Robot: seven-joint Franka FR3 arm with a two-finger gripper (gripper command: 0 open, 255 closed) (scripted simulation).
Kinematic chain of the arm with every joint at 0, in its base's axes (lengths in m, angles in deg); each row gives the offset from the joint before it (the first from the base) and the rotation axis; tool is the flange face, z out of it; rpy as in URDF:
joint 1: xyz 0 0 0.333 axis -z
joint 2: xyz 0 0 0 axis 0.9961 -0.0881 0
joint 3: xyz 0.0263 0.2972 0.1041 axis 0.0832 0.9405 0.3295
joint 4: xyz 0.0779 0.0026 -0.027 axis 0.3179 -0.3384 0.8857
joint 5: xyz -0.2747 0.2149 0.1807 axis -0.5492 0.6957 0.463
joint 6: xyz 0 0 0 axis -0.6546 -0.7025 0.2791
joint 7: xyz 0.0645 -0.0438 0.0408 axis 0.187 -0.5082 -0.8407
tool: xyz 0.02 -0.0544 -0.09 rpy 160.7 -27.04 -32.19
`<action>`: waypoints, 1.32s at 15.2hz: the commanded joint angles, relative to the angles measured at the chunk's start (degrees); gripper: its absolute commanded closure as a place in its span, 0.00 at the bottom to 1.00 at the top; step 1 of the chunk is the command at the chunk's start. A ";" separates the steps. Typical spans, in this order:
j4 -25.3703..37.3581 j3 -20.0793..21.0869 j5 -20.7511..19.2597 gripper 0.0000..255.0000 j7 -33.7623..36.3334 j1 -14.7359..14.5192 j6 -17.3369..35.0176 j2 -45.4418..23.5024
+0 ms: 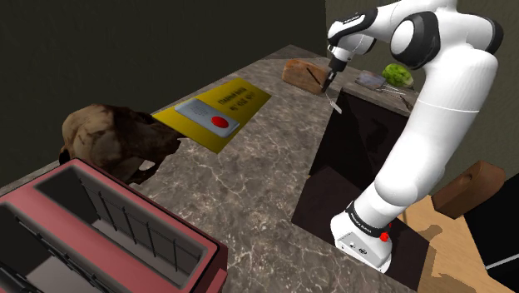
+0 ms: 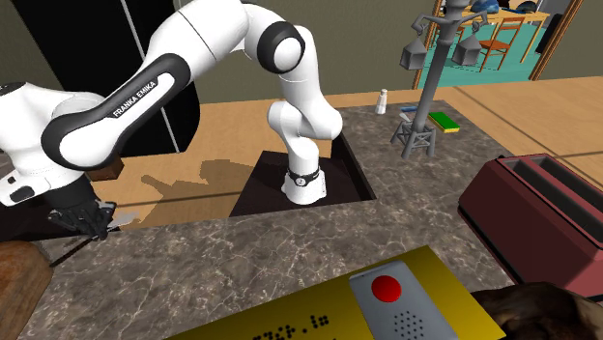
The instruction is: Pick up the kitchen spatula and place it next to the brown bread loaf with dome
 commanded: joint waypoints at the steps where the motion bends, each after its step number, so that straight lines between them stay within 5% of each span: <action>1: -1.04 0.14 0.43 1.00 -0.38 0.08 1.42 -0.46; 12: -4.90 1.45 3.67 1.00 -2.78 0.97 8.35 -4.31; 20: -4.99 1.51 3.79 1.00 -2.86 1.01 8.55 -4.45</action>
